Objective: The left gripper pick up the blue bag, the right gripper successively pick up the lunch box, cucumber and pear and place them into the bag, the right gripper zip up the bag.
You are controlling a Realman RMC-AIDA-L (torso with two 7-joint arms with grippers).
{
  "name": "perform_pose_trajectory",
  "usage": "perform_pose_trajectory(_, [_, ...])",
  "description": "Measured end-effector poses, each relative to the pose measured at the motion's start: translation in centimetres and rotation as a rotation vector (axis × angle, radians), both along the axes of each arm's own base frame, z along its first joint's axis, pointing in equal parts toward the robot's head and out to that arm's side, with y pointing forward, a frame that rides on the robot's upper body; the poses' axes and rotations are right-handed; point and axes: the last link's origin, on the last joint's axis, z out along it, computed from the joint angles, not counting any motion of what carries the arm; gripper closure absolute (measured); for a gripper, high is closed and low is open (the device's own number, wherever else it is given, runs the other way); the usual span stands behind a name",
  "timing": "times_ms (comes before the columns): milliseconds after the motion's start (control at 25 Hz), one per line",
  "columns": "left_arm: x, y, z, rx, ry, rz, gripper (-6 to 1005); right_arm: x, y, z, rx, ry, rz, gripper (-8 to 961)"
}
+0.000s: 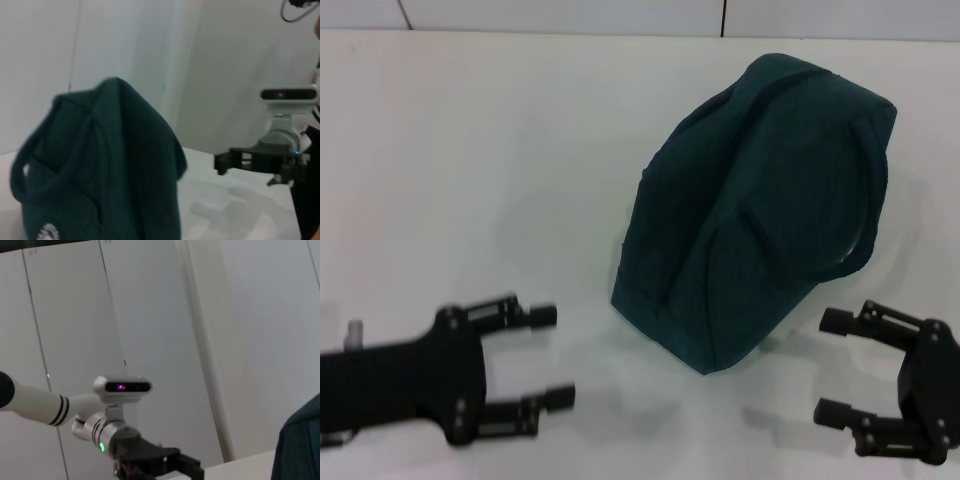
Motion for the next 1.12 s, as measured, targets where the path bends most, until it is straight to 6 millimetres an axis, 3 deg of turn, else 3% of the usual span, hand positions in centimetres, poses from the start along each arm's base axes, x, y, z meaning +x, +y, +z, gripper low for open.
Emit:
perform_pose_trajectory(320, [-1.9, -2.6, -1.2, 0.057, -0.003, -0.023, 200, 0.5, -0.8, -0.9, 0.001, -0.004, -0.009, 112])
perform_pose_trajectory(600, [-2.7, -4.4, -0.2, 0.122, -0.042, -0.035, 199, 0.5, -0.9, -1.0, -0.004, -0.006, -0.007, 112])
perform_pose_trajectory(1120, [-3.2, -4.6, 1.2, 0.166, -0.056, -0.019, 199, 0.4, -0.7, -1.0, 0.003, -0.003, -0.007, 112])
